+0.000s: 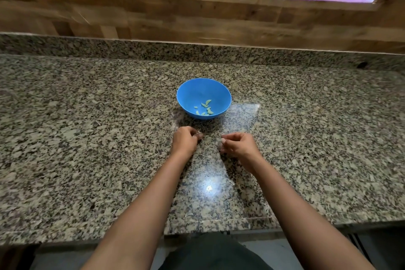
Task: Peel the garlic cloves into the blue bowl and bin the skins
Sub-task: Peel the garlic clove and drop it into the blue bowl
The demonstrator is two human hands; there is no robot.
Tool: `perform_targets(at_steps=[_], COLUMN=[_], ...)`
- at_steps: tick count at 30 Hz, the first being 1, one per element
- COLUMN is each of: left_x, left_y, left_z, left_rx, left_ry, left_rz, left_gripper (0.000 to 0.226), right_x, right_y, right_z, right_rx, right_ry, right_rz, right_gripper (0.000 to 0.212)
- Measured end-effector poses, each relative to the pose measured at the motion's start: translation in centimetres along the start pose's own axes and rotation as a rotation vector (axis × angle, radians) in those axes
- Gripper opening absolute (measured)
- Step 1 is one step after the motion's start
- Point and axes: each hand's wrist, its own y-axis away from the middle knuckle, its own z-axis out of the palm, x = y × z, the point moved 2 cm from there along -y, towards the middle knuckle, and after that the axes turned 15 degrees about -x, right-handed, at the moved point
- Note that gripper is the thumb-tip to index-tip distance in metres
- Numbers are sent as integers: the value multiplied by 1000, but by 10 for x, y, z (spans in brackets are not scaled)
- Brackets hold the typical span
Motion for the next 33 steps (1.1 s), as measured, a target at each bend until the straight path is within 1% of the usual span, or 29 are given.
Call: perform_targets(at_steps=[1,3,6,7,9,10,12,13,17,18,20,22,23,24,25,26,28,29,30,31,33], left_x=[0,-3,-9,-12,-20,-24,-29,-30,-31,-31,-31,-31,-31,-31,-30,-28,-23,-21,-18,-15,-12], left_y=[1,4,17,21,26,27,27,27,25,25,25,24,25,25,26,27,28,29,30,31,32], left_z=[1,5,16,21,33,37,41,41,41,41,42,42,42,42,40,39,36,36,37,37,37], left_rx=[22,70,137,140,97,70,55,59,74,73,70,67,66,69,77,80,41,-10,-65,-105,-128], left_ry=[-16,-37,-83,-114,-201,-250,-302,-298,-281,-286,-290,-286,-268,-236,-196,-144,41,182,334,457,559], left_rz=[10,54,177,231,307,320,342,351,348,341,334,331,334,341,354,362,349,326,297,273,261], left_gripper=[35,40,39,38,38,38,37,36,35,35,34,32,30,28,26,24,20,19,16,12,7], right_x=[0,-2,-5,-5,-4,-3,-2,-1,2,5,10,14,15,15,15,16,19,21,21,19,15], right_y=[0,1,6,8,10,11,9,8,9,10,15,16,16,15,14,14,17,20,23,26,31], right_z=[-2,-4,1,3,8,10,11,11,13,16,21,21,19,16,13,10,11,13,16,19,23], right_rx=[15,33,13,6,-27,-44,-66,-69,-35,-30,-21,-28,-1,50,104,134,127,102,76,54,22], right_ry=[106,407,831,931,1098,1161,1193,1204,1387,1421,1427,1379,1294,1142,926,647,73,-124,-242,-305,-368], right_rz=[3,-16,-86,-120,-170,-191,-219,-232,-337,-383,-470,-471,-420,-347,-255,-171,-75,-53,-48,-52,-76], right_gripper=[9,7,12,14,14,16,16,15,7,7,14,14,11,9,8,6,7,6,4,4,6])
